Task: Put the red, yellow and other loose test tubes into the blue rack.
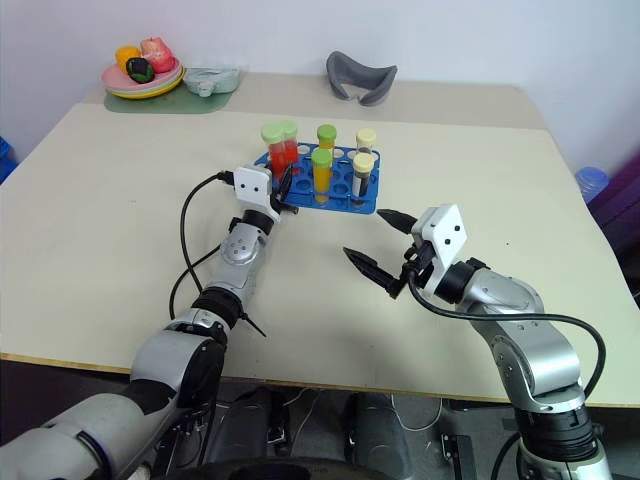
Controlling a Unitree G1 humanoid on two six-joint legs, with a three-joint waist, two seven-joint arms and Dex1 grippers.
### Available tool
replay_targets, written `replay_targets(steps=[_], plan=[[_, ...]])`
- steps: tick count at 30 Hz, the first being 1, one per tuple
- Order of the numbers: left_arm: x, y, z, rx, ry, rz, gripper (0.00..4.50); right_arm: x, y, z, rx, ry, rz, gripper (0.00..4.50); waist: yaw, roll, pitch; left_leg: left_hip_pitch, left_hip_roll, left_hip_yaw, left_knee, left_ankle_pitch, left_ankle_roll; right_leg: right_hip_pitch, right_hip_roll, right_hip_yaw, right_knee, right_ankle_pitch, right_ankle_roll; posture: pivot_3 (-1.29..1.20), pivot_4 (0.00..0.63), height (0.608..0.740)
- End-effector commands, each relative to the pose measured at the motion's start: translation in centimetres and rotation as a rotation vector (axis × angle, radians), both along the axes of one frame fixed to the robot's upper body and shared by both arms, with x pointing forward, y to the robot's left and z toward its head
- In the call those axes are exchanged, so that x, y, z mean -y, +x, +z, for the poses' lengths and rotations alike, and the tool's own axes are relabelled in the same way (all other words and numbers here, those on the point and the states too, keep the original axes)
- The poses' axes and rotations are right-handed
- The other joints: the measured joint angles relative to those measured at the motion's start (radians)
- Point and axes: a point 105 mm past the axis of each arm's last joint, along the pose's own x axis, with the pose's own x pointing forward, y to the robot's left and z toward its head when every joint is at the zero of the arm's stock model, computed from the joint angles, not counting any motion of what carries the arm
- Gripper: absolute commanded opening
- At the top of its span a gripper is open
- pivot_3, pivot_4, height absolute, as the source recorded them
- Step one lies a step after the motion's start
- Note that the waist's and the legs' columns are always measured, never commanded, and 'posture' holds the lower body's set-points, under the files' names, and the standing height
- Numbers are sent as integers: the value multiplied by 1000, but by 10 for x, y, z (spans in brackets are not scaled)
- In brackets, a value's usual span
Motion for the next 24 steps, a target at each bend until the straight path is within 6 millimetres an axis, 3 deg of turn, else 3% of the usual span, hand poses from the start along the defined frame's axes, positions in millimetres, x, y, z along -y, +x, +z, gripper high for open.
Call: replay_targets(steps=[1,3,10,18,24], plan=[[-2,-1,-5,-12,10,13,859,-3,-2,10,47,8,15,4447,-2,0,0,0,0,0,0,0,0,0,0,0,0,0,0,0,150,689],[-3,-1,-6,-16,5,15,859,-3,-2,10,47,8,15,4447,-2,0,0,0,0,0,0,0,0,0,0,0,0,0,0,0,150,689],[-5,-1,-4,1,12,33,4343,-3,-3,10,44,8,15,4447,-1,0,0,0,0,0,0,0,0,0,0,0,0,0,0,0,150,689],[-10,-1,8,36,-43,30,4457,-4,-3,9,44,7,17,4447,1,0,0,0,0,0,0,0,0,0,0,0,0,0,0,0,150,689],[-22,-14,14,73,-49,-58,4457,-2,-4,10,45,4,9,4447,-5,0,0,0,0,0,0,0,0,0,0,0,0,0,0,0,150,689]])
